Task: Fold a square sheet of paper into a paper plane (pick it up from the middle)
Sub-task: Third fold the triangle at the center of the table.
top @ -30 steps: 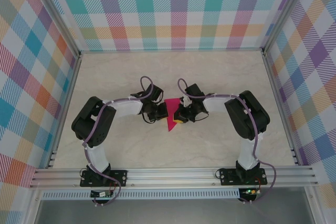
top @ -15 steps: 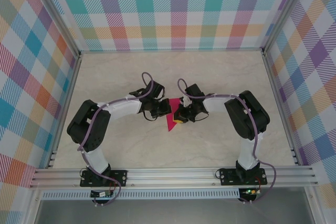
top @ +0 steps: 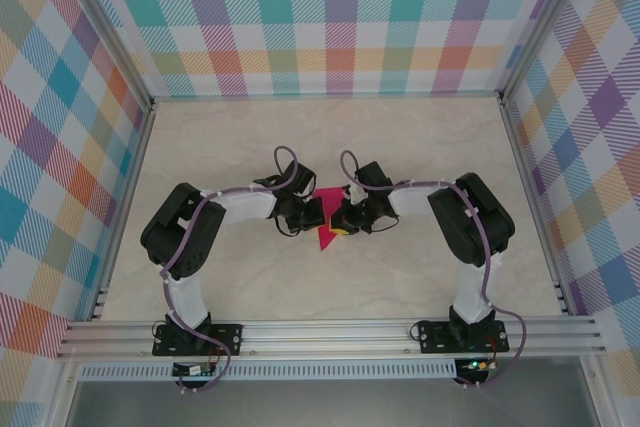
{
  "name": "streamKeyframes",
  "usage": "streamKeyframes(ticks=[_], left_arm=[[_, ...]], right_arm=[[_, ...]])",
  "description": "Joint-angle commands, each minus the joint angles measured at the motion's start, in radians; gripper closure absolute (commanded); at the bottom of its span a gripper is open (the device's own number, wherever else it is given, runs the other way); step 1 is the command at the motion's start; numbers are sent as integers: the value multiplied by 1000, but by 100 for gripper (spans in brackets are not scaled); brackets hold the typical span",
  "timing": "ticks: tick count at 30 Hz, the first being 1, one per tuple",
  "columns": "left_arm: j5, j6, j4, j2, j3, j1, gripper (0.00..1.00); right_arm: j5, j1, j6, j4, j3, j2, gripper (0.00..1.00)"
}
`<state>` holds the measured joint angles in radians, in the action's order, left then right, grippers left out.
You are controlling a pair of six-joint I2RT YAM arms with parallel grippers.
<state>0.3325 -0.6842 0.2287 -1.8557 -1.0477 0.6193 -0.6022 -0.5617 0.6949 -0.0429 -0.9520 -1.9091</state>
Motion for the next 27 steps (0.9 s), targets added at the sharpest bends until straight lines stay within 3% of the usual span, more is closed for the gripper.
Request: streamKeyframes(ticks=[1,17,22,27], left_arm=[[-91,35,142,-46,50,8,100],[-148,75,225,-76,46,7,100],[-150,74,221,-68,45,8,100],[-153,73,220,-71,43,8,100]], right_arm=[[16,9,-14,129,48,8,100],[190,146,78,63,94,78,100],[202,115,93,41,48,217,100],[169,61,90,5,5,167,100]])
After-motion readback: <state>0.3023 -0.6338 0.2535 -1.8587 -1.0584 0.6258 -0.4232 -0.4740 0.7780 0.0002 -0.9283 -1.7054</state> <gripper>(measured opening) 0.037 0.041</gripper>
